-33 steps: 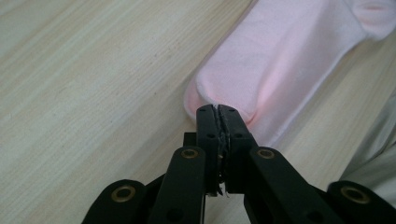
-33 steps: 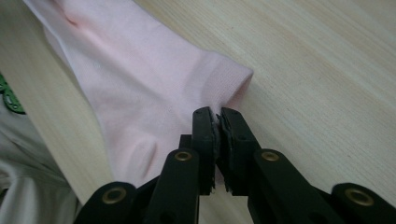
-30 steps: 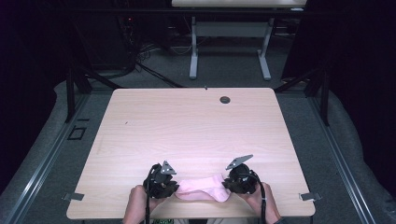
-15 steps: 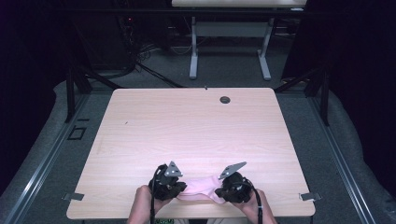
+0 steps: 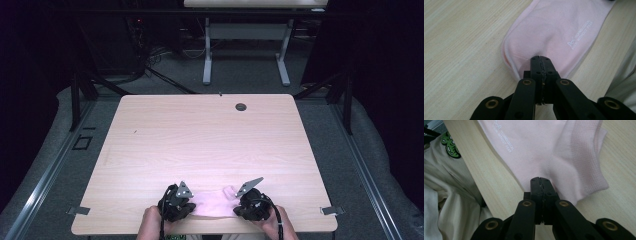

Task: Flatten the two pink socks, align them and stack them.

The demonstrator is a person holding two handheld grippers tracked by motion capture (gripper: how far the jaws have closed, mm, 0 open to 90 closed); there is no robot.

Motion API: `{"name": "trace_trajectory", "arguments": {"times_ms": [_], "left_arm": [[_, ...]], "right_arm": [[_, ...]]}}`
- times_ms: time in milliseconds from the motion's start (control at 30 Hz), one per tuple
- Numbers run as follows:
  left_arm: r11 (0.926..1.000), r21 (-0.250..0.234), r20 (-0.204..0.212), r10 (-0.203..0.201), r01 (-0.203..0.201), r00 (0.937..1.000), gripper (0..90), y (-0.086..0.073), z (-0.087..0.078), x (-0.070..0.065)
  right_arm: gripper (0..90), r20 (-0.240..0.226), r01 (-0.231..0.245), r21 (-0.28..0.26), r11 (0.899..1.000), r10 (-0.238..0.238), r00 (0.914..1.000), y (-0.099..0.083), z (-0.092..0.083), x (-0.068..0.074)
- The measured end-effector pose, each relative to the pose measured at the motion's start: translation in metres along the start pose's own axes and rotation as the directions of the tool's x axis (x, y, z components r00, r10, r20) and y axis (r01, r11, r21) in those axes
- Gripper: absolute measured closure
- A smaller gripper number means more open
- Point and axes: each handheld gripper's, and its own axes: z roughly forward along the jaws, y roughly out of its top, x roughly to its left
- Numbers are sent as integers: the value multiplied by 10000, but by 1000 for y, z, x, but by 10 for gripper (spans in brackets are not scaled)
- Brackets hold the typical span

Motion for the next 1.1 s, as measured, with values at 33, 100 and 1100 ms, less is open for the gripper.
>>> {"name": "trace_trajectory", "arguments": {"times_ms": [33,100,1100], "left_arm": [[10000,-10,5,19,-19,10000,891,1,0,0],[9997,-218,93,-76,78,9999,855,4,-3,1],[9917,-1137,-1294,-742,595,9888,358,10,-19,16]], "right_arm": [[897,-11,-8,49,10000,8,10000,1,0,0],[896,-11,4,91,10000,-4,10000,3,-1,0],[611,1549,-991,-2168,9712,1345,9787,21,-23,-31]]}}
